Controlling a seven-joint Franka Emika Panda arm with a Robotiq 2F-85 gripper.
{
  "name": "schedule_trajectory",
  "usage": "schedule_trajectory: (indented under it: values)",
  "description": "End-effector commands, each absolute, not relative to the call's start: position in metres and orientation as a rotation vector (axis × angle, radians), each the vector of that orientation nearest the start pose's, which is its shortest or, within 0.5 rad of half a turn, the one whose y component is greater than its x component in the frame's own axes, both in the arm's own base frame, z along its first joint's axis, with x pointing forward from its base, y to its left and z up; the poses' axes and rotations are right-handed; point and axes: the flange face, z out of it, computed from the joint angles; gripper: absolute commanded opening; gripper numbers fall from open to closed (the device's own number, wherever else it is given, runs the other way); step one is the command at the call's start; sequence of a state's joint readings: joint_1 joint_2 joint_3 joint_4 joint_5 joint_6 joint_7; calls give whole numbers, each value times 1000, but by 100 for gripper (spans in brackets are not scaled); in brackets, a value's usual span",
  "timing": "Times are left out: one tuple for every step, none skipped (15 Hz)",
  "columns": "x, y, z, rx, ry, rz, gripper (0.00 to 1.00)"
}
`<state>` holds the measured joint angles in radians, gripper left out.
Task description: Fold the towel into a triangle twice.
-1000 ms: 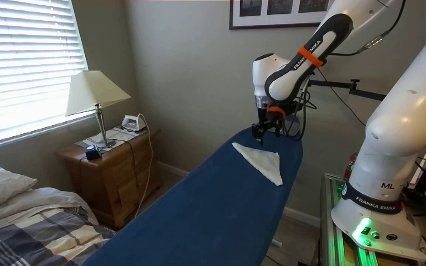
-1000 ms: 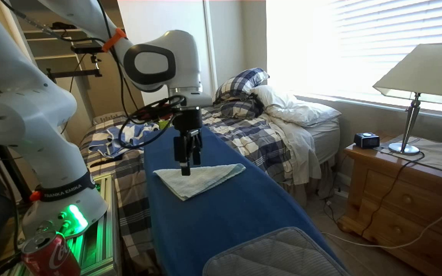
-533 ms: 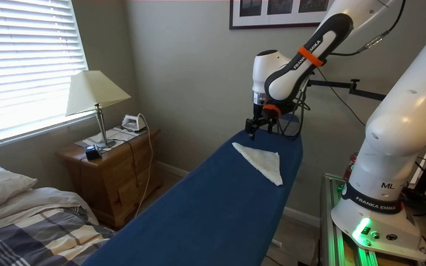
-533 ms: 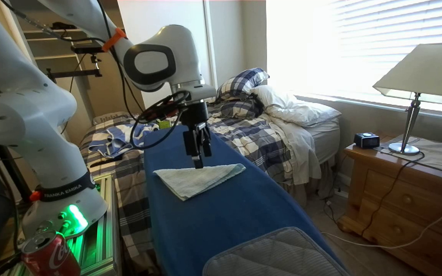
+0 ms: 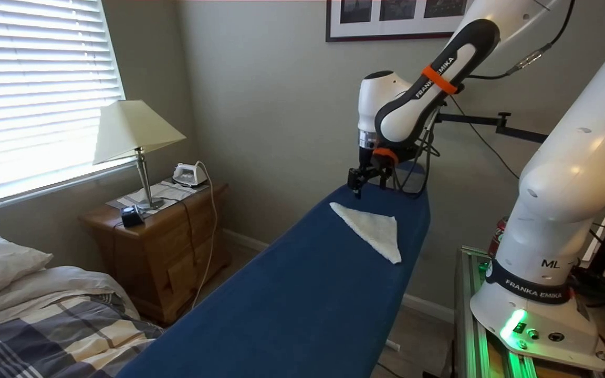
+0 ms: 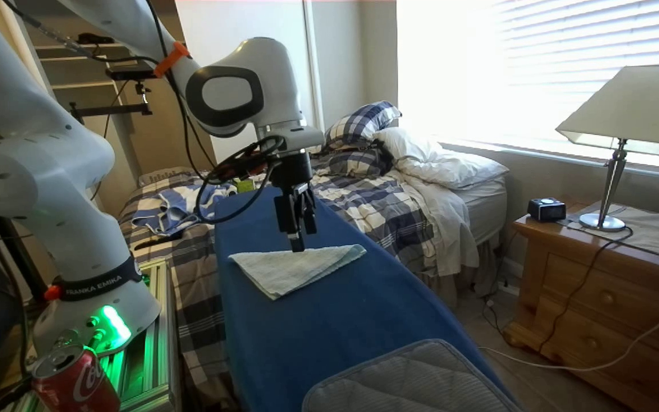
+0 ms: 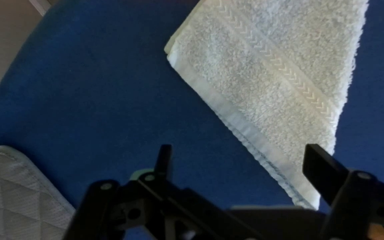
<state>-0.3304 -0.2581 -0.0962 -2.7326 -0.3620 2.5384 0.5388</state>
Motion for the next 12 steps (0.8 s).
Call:
schedule_trajectory:
  values:
    - [385, -171, 305, -3141, 1044, -159, 100]
    - [391, -173, 304, -3147, 1023, -171, 100]
    - [397, -175, 303, -3151, 1004, -181, 100]
    - [403, -175, 301, -3156, 977, -190, 100]
    - [408, -176, 300, -3160, 956, -199, 100]
    - [414, -177, 297, -3160, 934, -205, 100]
    - [420, -177, 294, -3160, 914, -206, 100]
    - [425, -176, 291, -3156, 895, -211, 100]
    - [430, -175, 288, -3151, 875, -206, 100]
    - [435, -173, 285, -3146, 857, -205, 100]
    - [440, -171, 282, -3140, 839, -201, 100]
    - [444, -169, 280, -3134, 825, -199, 100]
